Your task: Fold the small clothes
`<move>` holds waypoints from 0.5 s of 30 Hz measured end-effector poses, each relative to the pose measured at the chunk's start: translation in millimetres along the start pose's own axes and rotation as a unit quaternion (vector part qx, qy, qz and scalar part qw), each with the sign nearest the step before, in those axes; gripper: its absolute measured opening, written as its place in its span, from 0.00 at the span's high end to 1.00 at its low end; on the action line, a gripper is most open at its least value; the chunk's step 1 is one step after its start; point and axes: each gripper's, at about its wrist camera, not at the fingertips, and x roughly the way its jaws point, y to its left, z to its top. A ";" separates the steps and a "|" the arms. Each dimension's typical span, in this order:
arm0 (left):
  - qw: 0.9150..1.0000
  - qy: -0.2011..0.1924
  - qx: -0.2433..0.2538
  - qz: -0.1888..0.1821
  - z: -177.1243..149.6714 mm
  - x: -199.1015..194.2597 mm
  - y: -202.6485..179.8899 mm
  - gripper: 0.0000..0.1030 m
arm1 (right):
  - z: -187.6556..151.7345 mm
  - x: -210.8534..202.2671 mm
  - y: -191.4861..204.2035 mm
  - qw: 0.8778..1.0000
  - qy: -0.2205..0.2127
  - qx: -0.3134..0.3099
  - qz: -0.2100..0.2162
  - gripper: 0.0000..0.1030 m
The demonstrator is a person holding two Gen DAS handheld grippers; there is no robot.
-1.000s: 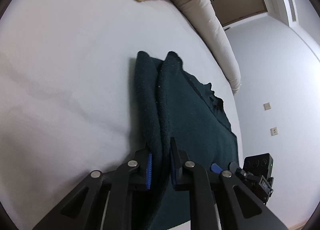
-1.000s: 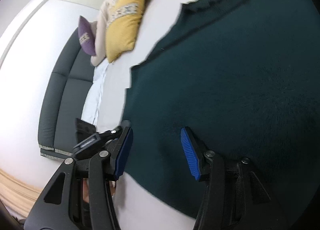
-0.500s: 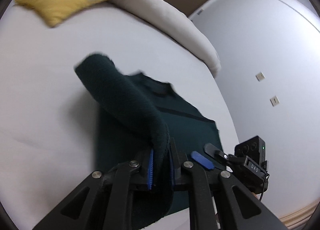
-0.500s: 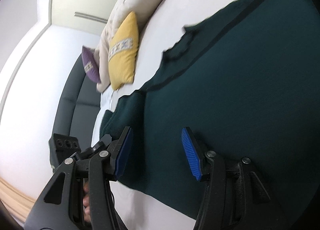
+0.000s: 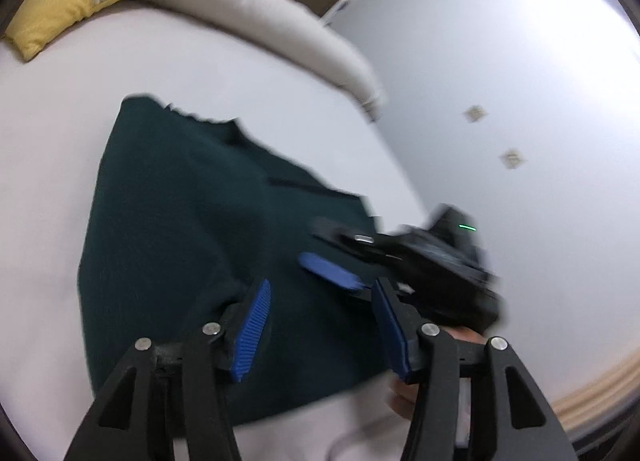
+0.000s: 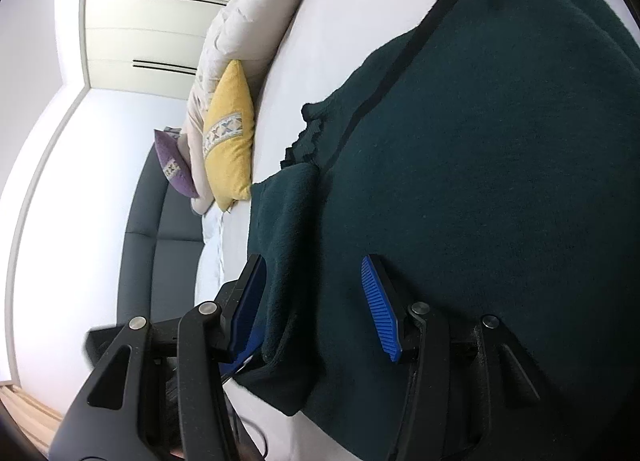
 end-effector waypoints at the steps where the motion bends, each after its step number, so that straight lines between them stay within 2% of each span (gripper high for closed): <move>1: 1.000 -0.016 0.003 0.002 -1.5 -12.7 1.4 0.45 | -2.9 4.0 5.8 1.000 0.008 -0.004 -0.006 0.52; 4: 0.997 -0.064 -0.008 0.038 -1.7 -44.2 24.0 0.45 | -5.1 17.3 19.8 0.999 0.038 -0.017 -0.030 0.51; 5: 0.996 -0.064 -0.019 0.051 -1.7 -45.7 34.7 0.46 | -5.7 23.8 22.0 0.998 0.050 -0.015 -0.035 0.51; 7: 0.996 -0.048 -0.049 0.053 -4.7 -43.3 56.6 0.55 | -6.9 39.2 26.0 0.996 0.075 -0.006 -0.043 0.51; 11: 0.997 -0.032 -0.042 0.055 -21.2 -31.7 66.1 0.57 | -7.9 60.0 37.7 0.992 0.103 -0.014 -0.068 0.51; 15: 0.997 -0.014 -0.043 0.055 -34.4 -21.1 72.0 0.61 | -4.5 67.6 45.9 0.991 0.111 -0.009 -0.071 0.51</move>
